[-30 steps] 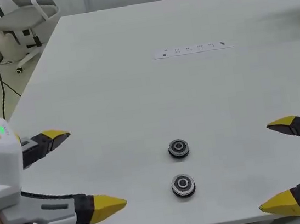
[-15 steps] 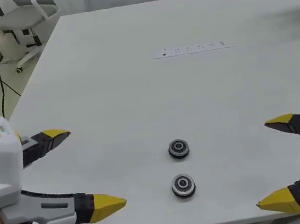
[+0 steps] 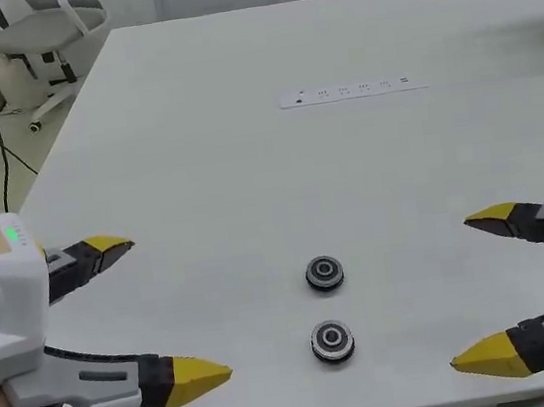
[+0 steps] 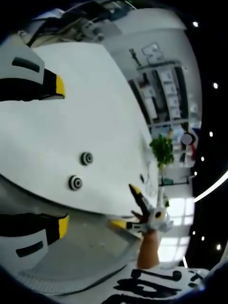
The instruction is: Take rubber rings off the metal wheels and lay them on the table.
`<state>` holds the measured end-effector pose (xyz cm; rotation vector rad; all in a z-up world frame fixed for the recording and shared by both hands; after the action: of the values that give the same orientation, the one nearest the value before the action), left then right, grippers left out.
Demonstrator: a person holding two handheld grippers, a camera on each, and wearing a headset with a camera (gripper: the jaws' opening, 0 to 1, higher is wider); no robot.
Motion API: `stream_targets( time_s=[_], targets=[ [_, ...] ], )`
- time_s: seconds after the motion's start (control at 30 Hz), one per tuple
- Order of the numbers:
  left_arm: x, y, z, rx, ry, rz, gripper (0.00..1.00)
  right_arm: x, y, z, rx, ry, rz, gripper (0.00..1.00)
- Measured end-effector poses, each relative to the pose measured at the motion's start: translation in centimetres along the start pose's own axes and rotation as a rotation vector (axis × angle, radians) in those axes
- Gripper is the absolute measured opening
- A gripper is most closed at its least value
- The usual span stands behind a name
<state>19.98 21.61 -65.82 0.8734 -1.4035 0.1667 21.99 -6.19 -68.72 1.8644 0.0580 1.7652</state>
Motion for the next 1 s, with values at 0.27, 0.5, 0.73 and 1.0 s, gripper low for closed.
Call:
stream_targets(
  time_s=[0.27,0.5,0.73,1.0],
  targets=[
    [0.3,0.0,-0.3,-0.002,0.0,0.01,1.0,0.5,-0.9,-0.1,0.032,-0.011,0.021,0.87],
    [-0.1,-0.3,-0.2,-0.007,-0.006,0.0,1.0,0.3,-1.4,0.2,0.043,-0.008,0.002,0.87],
    [0.2,-0.4,-0.4,-0.009,-0.013,0.002,1.0,0.5,-1.6,0.3,0.055,-0.024,0.005,0.86],
    [0.1,-0.8,-0.5,-0.015,-0.011,0.003,1.0,0.3,-1.8,0.1,0.069,-0.021,-0.004,0.85]
  ],
)
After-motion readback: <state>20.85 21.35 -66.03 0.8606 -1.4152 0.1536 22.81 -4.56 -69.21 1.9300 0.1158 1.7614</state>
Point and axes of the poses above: the centre of the closed fingertips' face, and the gripper's own axes: y roughly backward along the fingers, z roughly to its right, x roughly out of its top, the point moved 5 cm from there along y, roughly backward along the fingers, and after that the axes turned 6 degrees about z, right-handed, at the moved point
